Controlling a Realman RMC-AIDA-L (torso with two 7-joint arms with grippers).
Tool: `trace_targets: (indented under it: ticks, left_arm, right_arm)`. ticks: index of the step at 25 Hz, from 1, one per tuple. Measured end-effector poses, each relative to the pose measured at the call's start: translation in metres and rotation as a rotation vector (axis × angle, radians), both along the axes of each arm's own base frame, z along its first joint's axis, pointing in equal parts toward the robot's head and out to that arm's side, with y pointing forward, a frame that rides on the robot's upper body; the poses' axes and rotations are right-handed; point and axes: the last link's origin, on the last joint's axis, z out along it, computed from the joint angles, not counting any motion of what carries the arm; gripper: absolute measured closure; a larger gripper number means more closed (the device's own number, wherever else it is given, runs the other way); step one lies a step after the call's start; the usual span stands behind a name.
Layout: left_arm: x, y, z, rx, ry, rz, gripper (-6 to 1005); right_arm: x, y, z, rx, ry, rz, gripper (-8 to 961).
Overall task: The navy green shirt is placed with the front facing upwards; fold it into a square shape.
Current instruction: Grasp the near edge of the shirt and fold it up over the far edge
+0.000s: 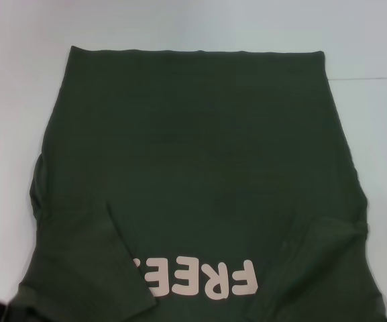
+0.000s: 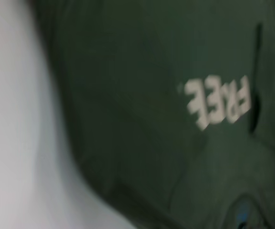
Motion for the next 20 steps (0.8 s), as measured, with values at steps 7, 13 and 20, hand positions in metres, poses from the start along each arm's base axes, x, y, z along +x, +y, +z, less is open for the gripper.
trace_targets:
  ticks: [7,13,20]
  left_arm:
    - [0.012,0.031,0.027,0.243,-0.139,-0.02,897]
    - [0.002,0.049,0.042,0.514,-0.225,0.029,894]
    - [-0.004,0.072,0.022,0.738,-0.327,0.043,890]
  right_arm:
    - [-0.006,0.022,0.034,0.241,0.192,-0.037,928]
    - [0.004,0.039,0.062,0.509,0.291,-0.131,927]
    - [0.009,0.063,0.072,0.813,0.415,-0.191,926]
